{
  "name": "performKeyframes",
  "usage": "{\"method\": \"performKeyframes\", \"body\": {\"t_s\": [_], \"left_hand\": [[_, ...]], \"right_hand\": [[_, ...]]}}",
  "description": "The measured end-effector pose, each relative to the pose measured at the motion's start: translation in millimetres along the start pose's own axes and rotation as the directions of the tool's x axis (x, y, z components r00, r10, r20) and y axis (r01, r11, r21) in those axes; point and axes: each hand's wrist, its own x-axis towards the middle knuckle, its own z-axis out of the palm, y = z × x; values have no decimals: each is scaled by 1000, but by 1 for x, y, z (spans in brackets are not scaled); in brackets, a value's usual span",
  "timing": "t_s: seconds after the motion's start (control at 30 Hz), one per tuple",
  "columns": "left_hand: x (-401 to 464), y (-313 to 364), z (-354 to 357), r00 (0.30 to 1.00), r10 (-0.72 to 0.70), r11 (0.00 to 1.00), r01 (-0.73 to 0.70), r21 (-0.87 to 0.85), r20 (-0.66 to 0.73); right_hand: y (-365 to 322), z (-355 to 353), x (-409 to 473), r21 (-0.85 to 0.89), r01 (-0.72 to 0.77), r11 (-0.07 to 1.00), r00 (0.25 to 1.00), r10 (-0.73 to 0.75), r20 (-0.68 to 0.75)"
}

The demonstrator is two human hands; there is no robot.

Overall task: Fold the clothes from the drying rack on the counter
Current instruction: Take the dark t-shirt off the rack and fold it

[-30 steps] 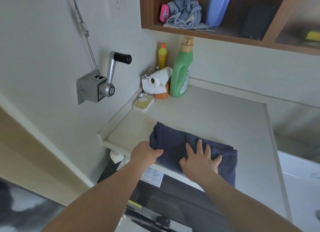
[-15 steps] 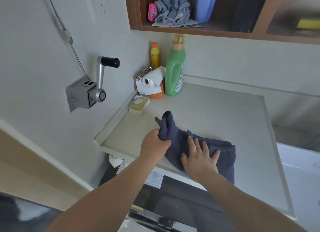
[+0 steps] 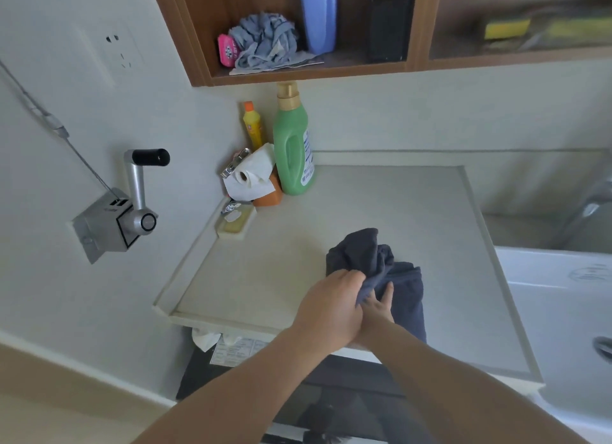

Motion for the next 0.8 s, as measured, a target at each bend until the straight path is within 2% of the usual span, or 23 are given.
{"method": "performKeyframes", "body": {"t_s": [0.1,0.17,0.2,0.23,0.27,0.3,0.33,0.37,0.4,0.43,0.47,0.5,0.53,0.57,0.6,0.63,0.7,0.8], "left_hand": [[6,1,-2,997,39,999,-41,-28,-74],[8,2,-1,991,81,996,-86,-38,-108],[9,4,1,988,102,993,-107,-42,-120],[10,5,4,985,115,992,-121,-39,-125],[11,6,7,984,127,991,-132,-32,-124],[11,8,11,983,142,989,-145,-17,-115],[12,9,14,983,160,987,-161,0,-95],[11,11,17,982,177,984,-176,12,-69],[11,12,20,979,199,980,-199,20,-36],[11,13,24,974,227,973,-227,32,7],[9,15,25,963,262,963,-264,49,57],[7,16,28,947,301,949,-310,64,112],[5,16,30,927,338,934,-352,65,165],[3,17,31,905,364,922,-383,51,221],[2,17,32,884,378,916,-400,30,274],[1,18,33,873,380,917,-400,1,306],[1,18,35,896,338,941,-322,-102,287],[11,9,39,991,94,970,-68,-234,99]], "right_hand": [[11,-12,4,162,6,987,1000,-8,14],[22,-20,-3,442,33,897,993,21,-116],[28,-22,-9,633,51,773,986,60,-153],[32,-24,-17,831,64,553,979,129,-161],[36,-24,-24,971,75,229,973,198,-121],[42,-25,-28,990,100,-102,967,244,-73],[49,-27,-31,941,105,-323,965,262,-18],[57,-29,-32,891,98,-443,964,266,27],[66,-31,-34,871,91,-482,957,283,57],[73,-31,-33,883,80,-462,951,300,71],[80,-33,-31,933,61,-356,949,311,57],[86,-33,-29,982,46,-182,947,322,15],[89,-32,-30,999,22,39,937,348,-34],[91,-29,-30,968,-11,249,920,382,-88],[92,-25,-30,915,-46,402,903,408,-134],[93,-21,-30,870,-56,490,890,420,-179],[93,-13,-31,824,-64,564,874,430,-226],[92,-7,-28,800,-87,594,877,426,-221]]}}
